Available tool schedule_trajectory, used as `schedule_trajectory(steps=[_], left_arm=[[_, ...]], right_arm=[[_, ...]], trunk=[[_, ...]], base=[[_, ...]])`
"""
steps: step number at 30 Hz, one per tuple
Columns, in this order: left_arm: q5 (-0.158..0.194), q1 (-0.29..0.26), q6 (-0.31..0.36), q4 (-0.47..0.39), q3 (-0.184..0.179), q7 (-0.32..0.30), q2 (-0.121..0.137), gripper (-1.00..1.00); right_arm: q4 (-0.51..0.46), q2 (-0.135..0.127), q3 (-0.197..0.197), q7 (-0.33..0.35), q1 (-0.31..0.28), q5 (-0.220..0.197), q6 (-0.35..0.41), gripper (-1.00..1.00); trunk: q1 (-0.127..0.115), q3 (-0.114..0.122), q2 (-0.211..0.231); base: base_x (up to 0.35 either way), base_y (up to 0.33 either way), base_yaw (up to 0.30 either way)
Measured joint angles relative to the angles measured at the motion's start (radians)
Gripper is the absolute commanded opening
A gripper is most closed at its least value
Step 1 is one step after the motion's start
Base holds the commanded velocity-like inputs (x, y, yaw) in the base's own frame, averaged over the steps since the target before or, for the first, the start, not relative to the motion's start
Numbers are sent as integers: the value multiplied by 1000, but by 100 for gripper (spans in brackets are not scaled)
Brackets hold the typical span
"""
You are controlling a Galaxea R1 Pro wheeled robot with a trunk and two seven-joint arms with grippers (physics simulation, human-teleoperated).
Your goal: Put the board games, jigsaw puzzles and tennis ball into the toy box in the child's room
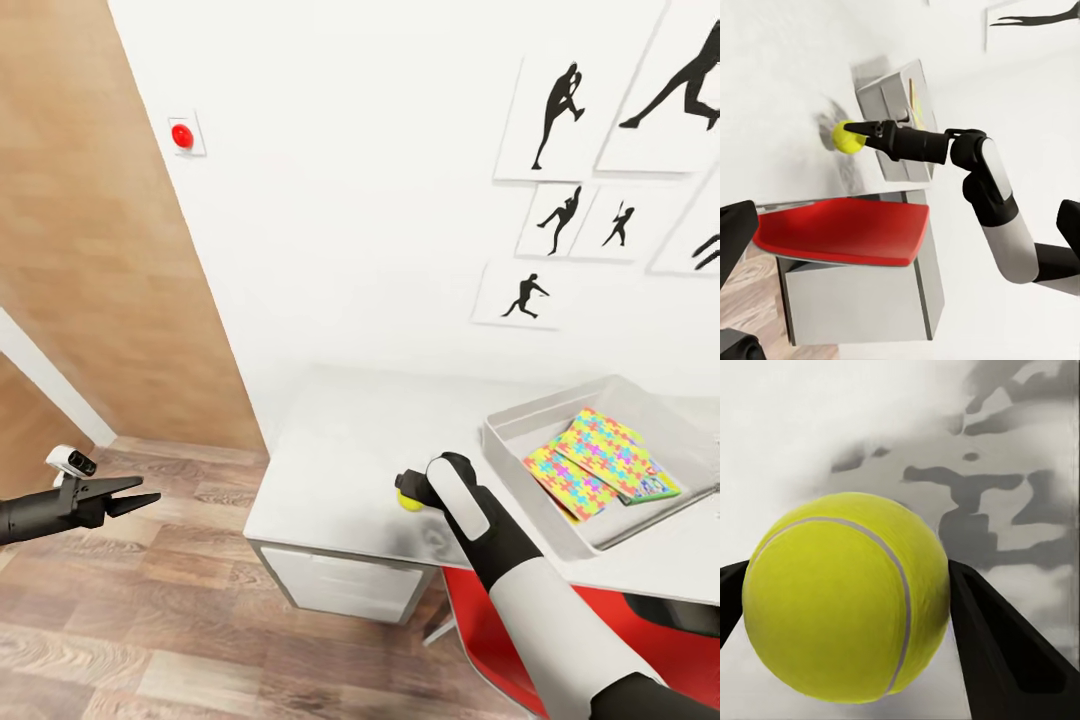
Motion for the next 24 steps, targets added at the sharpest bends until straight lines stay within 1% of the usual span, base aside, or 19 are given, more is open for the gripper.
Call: schedule_trajectory(steps=[4,6,10,13,16,19,24], left_arm=[[0,0,0,0,0,0,0,100],[0,0,0,0,0,0,0,100],[0,0,0,0,0,0,0,100],[0,0,0,0,0,0,0,100],[0,0,0,0,0,0,0,100],[0,0,0,0,0,0,0,100],[0,0,0,0,0,0,0,100]], right_arm=[[-6,0,0,0,1,0,0,-100],[-38,-1,-1,0,2,-1,0,-100],[-139,-7,-1,-5,3,-1,3,-100],[-235,-9,0,-11,4,-2,11,-100],[-327,-10,0,-16,4,-2,37,-100],[-395,-11,-2,-17,9,-1,77,-100],[-493,-14,-5,-17,16,-7,97,-100]], trunk=[[0,6,0],[0,9,0],[0,15,0],[0,20,0],[0,25,0],[0,29,0],[0,37,0]], base=[[0,0,-110],[0,0,-98],[0,0,-85],[0,0,-78],[0,0,-73],[0,0,-71],[0,0,-69]])
